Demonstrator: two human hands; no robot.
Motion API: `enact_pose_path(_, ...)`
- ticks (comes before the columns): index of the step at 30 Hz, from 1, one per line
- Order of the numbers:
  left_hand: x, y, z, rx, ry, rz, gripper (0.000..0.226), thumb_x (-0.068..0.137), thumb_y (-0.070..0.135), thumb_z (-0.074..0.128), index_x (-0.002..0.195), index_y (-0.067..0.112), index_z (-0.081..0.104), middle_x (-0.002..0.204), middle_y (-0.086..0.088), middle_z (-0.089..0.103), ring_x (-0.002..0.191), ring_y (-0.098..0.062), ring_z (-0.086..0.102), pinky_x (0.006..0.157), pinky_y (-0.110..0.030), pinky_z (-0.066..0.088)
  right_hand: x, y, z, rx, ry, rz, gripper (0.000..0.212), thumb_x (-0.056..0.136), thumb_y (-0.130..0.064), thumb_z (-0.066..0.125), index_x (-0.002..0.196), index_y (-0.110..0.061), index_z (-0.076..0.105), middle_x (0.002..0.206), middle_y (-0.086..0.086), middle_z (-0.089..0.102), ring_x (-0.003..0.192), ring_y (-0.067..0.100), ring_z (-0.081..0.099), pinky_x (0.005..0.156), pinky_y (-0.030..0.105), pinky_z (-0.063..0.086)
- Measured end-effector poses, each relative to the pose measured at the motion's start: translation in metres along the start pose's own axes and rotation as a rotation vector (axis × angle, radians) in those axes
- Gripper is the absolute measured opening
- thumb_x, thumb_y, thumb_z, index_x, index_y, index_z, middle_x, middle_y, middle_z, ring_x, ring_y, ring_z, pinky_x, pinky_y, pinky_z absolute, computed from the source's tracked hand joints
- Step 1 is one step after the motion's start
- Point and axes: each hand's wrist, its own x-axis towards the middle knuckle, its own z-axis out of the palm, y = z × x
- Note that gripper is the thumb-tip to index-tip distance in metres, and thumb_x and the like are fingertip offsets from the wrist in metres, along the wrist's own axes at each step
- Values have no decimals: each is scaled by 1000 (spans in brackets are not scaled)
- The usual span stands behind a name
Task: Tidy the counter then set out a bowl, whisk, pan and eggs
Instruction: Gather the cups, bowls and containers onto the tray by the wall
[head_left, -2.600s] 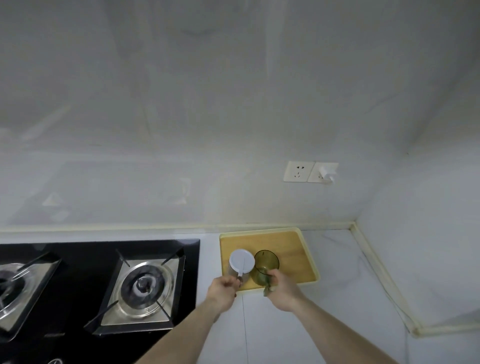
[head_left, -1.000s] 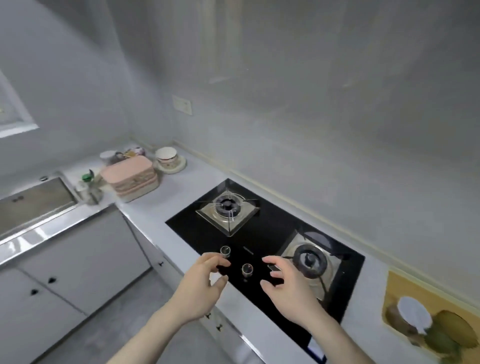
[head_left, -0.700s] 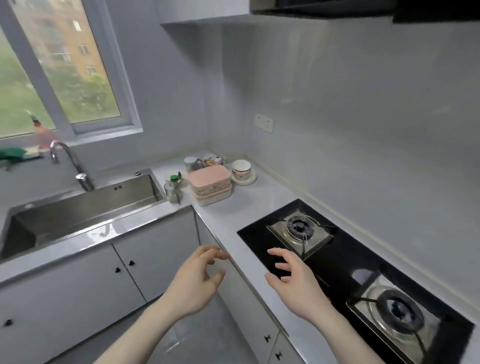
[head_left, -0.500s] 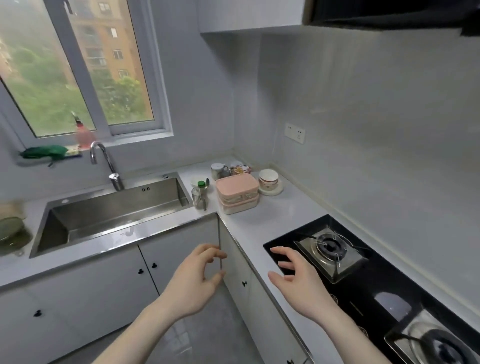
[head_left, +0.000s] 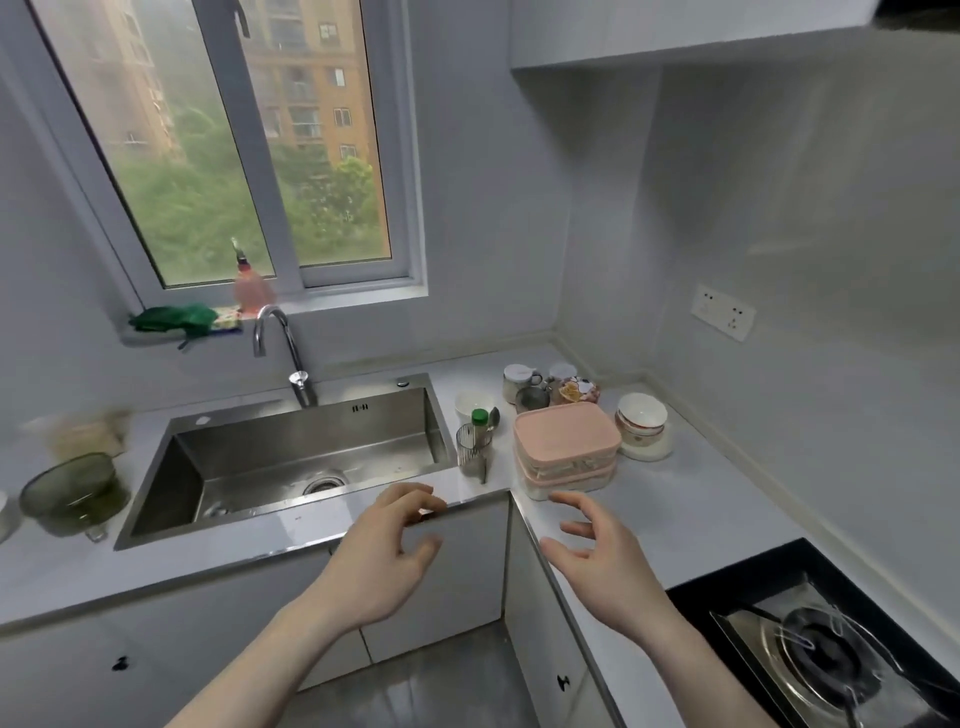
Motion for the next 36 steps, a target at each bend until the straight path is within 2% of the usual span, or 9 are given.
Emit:
enact_pose_path(4,64,-15,-8,-9,38,-19,24,92,26,65,111,41,62,127,33,48,109,9,53,87,-14,45,76,-1,-1,-9,-9,-33,42,91,-28,71,125,-46,55,131,-20,56,115,-10,55,79,10,46)
enact_pose_path(11,139,-62,-14,-63,28,-92,24,91,26,66,109,42,63,127,30,51,109,5,55,87,-20,48,174,-3,-1,-88,-28,-8,41,90,-29,74,125,-42,57,123,-14,59,109,-8,56,75,5,43)
enact_pose_path(15,202,-93,-15,-77,15,-111,23,91,24,67,108,40,64,125,29,53,106,3,56,85,-18,47,235,4,-4,-128,15,18,43,88,-28,76,126,-36,59,119,-14,62,108,1,60,78,16,48)
enact_pose_path(20,283,-136,-8,-73,-81,-85,24,91,24,66,110,38,65,125,25,53,106,2,57,85,-18,46,299,15,3,-182,72,76,43,86,-23,76,122,-39,59,122,-21,60,109,4,60,93,29,49)
enact_pose_path(23,340,-163,-4,-65,-150,-79,23,89,27,65,109,38,66,120,24,54,100,3,58,85,-21,50,342,17,12,-215,116,127,46,85,-25,74,124,-43,56,123,-19,59,109,1,58,92,29,48)
enact_pose_path(26,393,-188,-1,-76,-227,-98,24,88,25,64,108,39,65,115,20,55,94,-2,60,86,-24,51,381,19,23,-250,145,179,47,85,-24,74,126,-38,57,124,-15,59,109,2,58,90,26,45)
enact_pose_path(30,456,-215,16,-39,-337,-108,24,90,24,64,111,36,64,111,14,52,92,-3,59,82,-19,45,426,23,36,-302,169,218,45,86,-24,74,128,-30,59,125,-14,56,115,9,56,96,26,45)
enact_pose_path(32,477,-227,30,-22,-391,-137,24,90,25,64,113,33,64,116,10,52,94,-5,60,83,-20,46,442,30,42,-340,166,249,46,86,-25,72,130,-26,60,126,-13,55,118,10,55,100,25,42)
enact_pose_path(36,510,-254,58,37,-488,-209,32,87,22,63,119,27,65,133,0,51,105,-15,63,96,-29,49,477,40,52,-424,139,318,53,86,-26,69,137,-23,56,132,-5,54,126,15,52,100,23,37)
